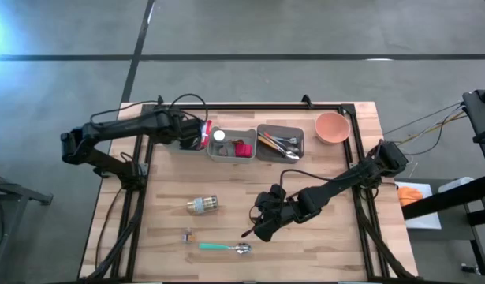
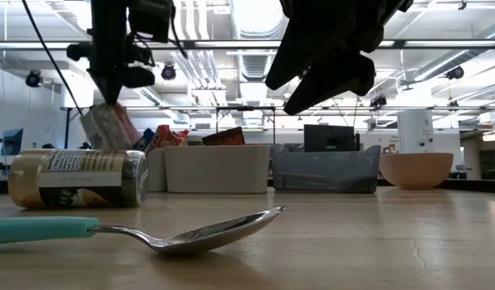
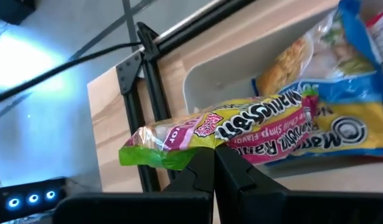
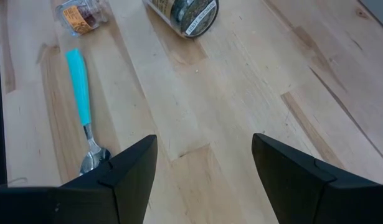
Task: Pick & Place Food Item
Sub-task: Put the green noodle pack into the left gray bin
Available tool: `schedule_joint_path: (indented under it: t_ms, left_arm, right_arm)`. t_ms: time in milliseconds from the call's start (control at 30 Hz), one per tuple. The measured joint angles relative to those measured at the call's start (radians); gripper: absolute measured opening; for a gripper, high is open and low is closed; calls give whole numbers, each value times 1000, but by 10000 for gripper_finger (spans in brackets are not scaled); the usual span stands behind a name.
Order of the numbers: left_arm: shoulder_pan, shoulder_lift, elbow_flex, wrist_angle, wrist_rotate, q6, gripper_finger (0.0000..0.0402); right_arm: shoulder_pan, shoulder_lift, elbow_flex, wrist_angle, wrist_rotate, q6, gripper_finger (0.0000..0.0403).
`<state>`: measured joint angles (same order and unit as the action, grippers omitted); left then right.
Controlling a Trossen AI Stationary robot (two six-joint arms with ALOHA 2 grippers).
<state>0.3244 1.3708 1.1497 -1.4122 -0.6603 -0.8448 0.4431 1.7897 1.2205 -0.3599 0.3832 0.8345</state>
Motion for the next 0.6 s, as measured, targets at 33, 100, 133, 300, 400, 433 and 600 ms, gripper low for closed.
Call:
schedule_joint_path:
  t_ms: [33, 100, 133, 300, 400, 433, 600]
  left_arm:
    - [0, 0, -13, 9, 5, 0, 0]
    - [0, 0, -38, 39, 20, 4, 0]
    - [0, 0, -51, 57, 28, 10, 0]
    - [1, 0, -98, 117, 76, 50, 0]
    - [2, 0, -117, 119, 96, 71, 0]
    - [2, 0, -122, 121, 101, 75, 0]
    - [2, 0, -129, 130, 138, 111, 0]
  right_arm:
    - [0, 0, 0, 0, 0, 0, 260]
    - [0, 0, 0, 0, 1, 0, 260]
    - [0, 0, 0, 0, 2, 0, 260]
    - [0, 0, 0, 1, 2, 1, 260]
    - [0, 0, 0, 2, 2, 0, 260]
    - [0, 0, 0, 2, 2, 0, 260]
    - [0, 0, 0, 2, 2, 0, 260]
